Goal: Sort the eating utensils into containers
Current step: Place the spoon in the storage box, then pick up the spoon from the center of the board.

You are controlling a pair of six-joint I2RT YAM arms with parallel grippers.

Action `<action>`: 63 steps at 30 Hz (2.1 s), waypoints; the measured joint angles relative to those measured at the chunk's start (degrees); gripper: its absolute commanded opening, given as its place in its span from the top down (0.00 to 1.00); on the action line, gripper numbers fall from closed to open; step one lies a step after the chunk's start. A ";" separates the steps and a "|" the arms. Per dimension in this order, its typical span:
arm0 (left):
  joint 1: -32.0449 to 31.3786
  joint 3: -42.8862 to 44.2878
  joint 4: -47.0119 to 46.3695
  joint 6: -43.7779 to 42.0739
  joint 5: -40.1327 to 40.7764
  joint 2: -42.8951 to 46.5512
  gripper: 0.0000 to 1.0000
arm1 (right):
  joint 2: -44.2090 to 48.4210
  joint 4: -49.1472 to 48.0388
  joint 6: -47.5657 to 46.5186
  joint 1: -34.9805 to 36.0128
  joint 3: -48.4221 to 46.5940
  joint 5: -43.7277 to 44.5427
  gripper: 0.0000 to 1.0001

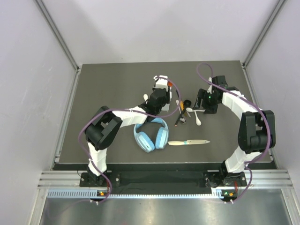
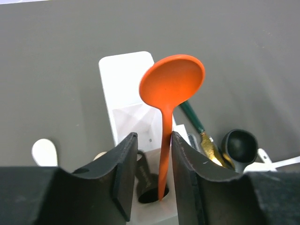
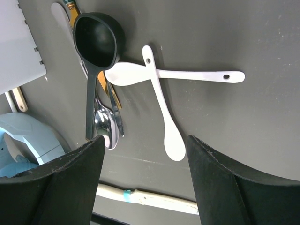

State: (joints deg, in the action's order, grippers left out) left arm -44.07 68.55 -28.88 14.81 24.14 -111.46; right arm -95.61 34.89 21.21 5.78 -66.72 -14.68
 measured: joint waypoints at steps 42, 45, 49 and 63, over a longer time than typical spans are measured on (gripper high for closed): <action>10.93 7.89 35.36 6.03 8.74 28.48 0.36 | 0.70 -1.05 2.69 0.00 -0.70 1.97 0.25; 11.61 7.15 41.29 9.38 8.13 28.83 0.36 | 0.76 -1.16 4.00 0.00 -2.73 2.03 0.25; 11.89 5.75 49.59 13.90 4.98 28.63 0.36 | 0.72 -0.57 4.55 0.00 -6.62 2.19 0.25; 23.43 9.31 56.83 18.71 -16.50 12.87 0.38 | -3.17 2.95 4.98 0.20 -16.11 2.84 0.26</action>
State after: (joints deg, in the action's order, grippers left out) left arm -20.64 77.87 27.94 33.52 7.64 -98.59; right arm -98.78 37.85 26.20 5.98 -82.83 -11.84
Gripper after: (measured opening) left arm 0.629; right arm 0.740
